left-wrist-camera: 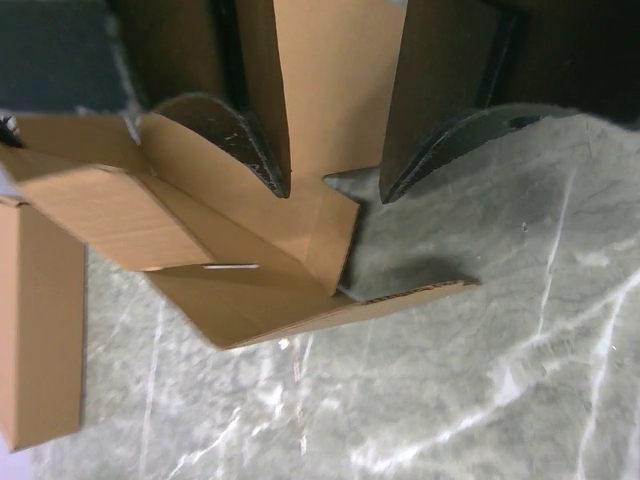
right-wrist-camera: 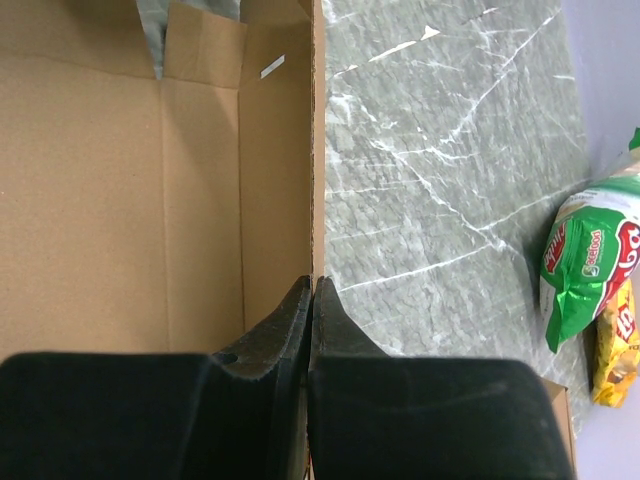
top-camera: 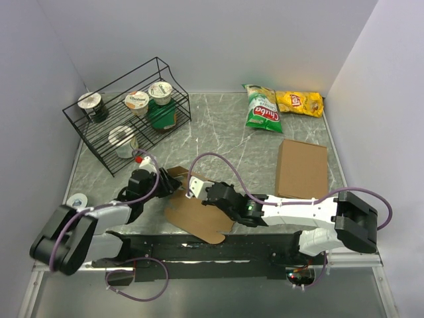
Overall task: Fold the paper box
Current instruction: Fold the paper box at the center of the board.
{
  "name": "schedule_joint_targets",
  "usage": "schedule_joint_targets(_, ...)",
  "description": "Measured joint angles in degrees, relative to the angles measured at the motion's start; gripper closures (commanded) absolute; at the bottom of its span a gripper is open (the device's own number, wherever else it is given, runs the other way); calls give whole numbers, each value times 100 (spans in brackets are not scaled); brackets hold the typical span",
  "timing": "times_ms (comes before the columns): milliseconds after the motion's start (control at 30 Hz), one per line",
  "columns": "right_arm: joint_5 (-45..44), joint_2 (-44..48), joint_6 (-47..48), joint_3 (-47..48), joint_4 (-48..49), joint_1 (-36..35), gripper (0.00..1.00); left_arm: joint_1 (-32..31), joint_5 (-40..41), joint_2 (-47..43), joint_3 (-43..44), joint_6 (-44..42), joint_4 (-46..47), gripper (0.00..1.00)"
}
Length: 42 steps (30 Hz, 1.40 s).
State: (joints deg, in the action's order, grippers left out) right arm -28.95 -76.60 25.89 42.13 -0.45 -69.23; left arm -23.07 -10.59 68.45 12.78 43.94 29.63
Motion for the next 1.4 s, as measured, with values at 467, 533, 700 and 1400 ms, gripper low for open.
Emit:
schedule_joint_targets(467, 4, 0, -15, 0, 0, 0, 100, -105, -190, 1419, 286, -175, 1054, 59)
schedule_joint_targets(533, 4, 0, -13, 0, 0, 0, 100, -136, -240, 1598, 308, -190, 1213, 61)
schedule_joint_targets(700, 4, -9, -31, 15, -15, 0, 100, -258, -313, 1805, 310, -188, 1517, 63)
schedule_joint_targets(1400, -44, -103, -98, 94, -44, 37, 100, -782, 153, 92, 173, -234, 723, 48)
